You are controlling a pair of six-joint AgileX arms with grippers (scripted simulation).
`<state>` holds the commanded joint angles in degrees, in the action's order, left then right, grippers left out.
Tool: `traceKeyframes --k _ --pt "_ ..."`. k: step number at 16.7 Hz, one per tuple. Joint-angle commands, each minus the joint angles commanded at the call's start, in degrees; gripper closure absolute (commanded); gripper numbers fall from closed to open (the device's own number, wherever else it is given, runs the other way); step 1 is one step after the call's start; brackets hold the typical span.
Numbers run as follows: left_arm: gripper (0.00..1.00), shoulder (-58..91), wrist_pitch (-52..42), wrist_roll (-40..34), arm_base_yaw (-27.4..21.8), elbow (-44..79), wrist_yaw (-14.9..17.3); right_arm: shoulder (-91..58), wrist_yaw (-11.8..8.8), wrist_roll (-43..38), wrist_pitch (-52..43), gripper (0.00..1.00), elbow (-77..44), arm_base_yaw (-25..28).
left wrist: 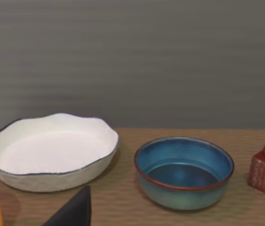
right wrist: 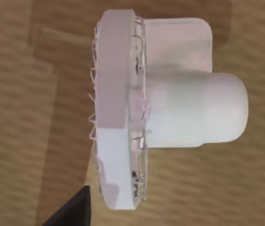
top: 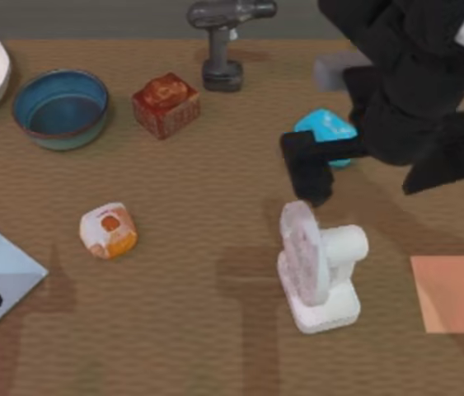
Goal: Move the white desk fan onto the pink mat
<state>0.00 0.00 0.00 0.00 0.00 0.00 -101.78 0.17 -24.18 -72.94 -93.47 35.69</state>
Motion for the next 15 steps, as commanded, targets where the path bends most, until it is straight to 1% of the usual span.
traceKeyframes --k 3,6,12,15 --pt "0.00 0.00 0.00 0.00 0.00 0.00 0.00 -9.39 -0.10 -2.08 -6.06 0.00 -9.82 3.46" --pt "0.00 0.00 0.00 0.00 0.00 0.00 0.00 -13.99 -0.16 -3.10 -9.17 0.00 -14.70 5.31" --pt "0.00 0.00 0.00 0.00 0.00 0.00 0.00 -14.25 -0.17 -3.11 -9.13 0.00 -14.80 5.25" --pt "0.00 0.00 0.00 0.00 0.00 0.00 0.00 -14.18 -0.16 -3.09 -5.37 0.00 -10.88 5.38"
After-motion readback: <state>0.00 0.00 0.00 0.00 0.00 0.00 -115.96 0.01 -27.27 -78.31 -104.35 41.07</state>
